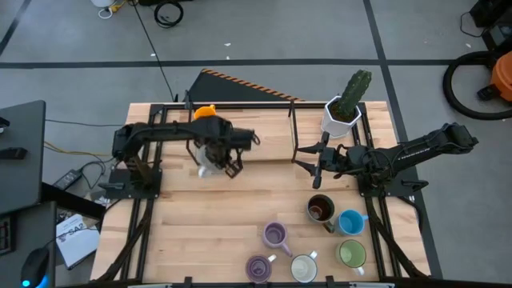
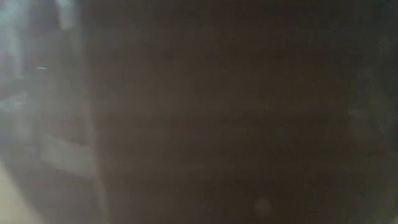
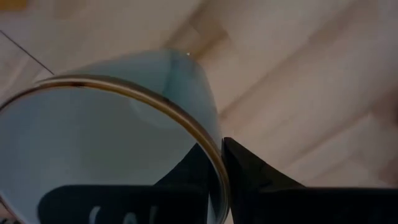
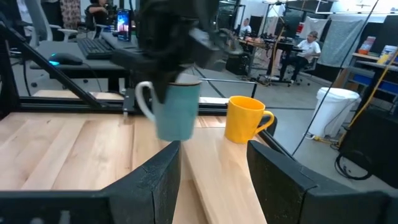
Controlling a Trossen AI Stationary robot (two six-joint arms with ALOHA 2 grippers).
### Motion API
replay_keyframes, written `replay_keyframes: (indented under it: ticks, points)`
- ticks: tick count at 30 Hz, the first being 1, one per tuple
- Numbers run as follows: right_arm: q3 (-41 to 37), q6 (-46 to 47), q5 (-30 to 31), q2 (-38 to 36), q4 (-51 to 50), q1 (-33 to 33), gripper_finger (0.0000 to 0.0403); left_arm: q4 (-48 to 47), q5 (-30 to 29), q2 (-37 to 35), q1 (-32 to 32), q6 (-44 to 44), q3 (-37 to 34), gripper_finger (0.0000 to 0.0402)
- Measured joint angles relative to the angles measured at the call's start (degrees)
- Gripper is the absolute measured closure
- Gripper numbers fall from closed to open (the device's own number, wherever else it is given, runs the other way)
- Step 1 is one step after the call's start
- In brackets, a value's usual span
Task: Place coffee mugs
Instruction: Put the light blue mug on the shelf
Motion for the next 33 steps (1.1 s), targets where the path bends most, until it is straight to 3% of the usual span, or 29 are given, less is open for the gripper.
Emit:
replay_keyframes:
  ticks: [14, 33]
  points:
    - [0.0, 0.0, -0.2, 0.0, 0.2, 0.0, 0.0213, 0.1, -1.8, 5.1, 11.7, 1.2, 0.0, 0.0366]
    - [0.0, -0.5, -0.3, 0.0, 0.1, 0.5, 0.0213, 1.0, -0.5, 6.2, 18.5, 0.6, 0.0, 0.0365]
